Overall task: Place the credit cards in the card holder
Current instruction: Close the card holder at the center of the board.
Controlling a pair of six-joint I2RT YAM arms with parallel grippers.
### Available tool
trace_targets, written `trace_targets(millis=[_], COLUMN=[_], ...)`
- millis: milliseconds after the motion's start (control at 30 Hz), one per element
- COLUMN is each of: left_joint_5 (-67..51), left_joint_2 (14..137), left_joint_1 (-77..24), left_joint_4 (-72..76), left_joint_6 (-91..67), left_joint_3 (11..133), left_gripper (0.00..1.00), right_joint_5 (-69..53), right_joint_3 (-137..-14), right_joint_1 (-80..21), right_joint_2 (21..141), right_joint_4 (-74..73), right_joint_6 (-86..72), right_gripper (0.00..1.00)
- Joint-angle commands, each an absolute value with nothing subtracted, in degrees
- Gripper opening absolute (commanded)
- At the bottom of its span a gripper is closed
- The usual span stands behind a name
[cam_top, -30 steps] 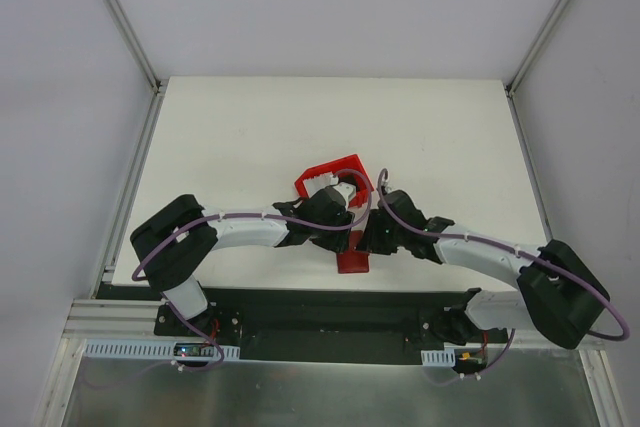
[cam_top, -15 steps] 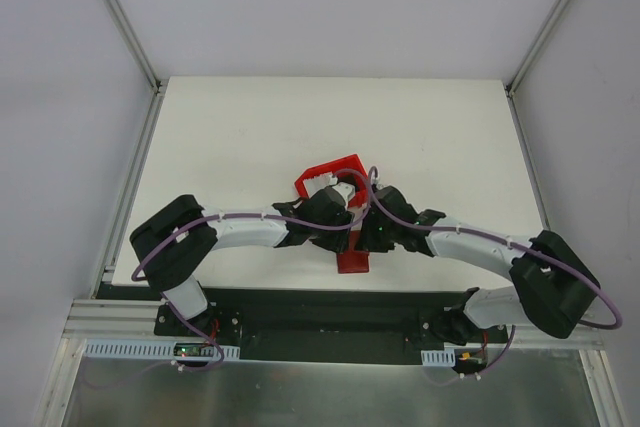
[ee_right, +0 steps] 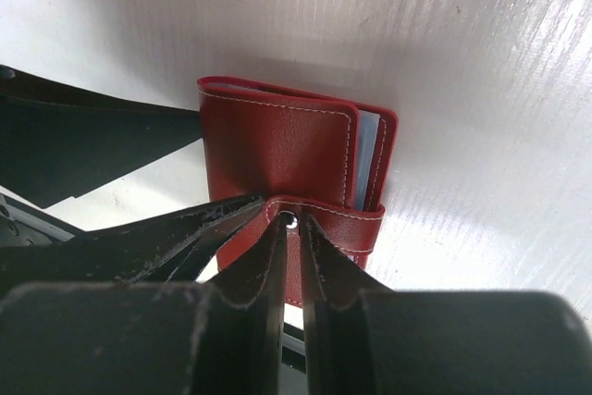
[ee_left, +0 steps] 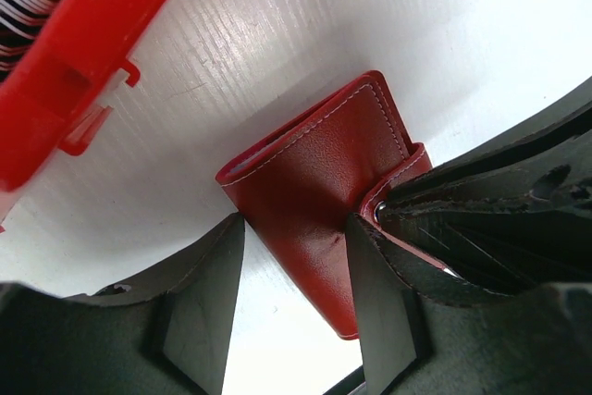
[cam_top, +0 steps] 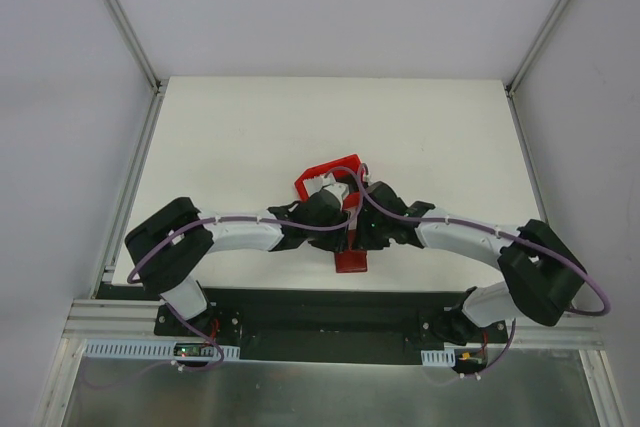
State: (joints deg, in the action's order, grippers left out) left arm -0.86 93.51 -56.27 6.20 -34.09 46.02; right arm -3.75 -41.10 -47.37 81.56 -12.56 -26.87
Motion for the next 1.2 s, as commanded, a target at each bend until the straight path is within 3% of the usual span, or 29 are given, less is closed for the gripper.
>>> trace_targets(millis=[0, 1167], left_joint_5=[-0.44, 1.93], left_joint_2=[92.29, 89.65], left_joint_1=[-56.95, -56.87], left_joint_4=[6.33, 7.65], left_joint_6=[-35.42, -37.88], left_joint_3=[44.21, 40.52], left_gripper=[0.47, 0.47], right_joint_5=[-0.53, 4.21], right_joint_3=[-40.69, -47.54], right_joint_1=[-48.34, -48.16], right_joint_2=[85.52, 93.07], right_joint_4=[-18.98, -26.89], right_joint_6=[-26.45, -26.28], right_gripper=[0.11, 0.11])
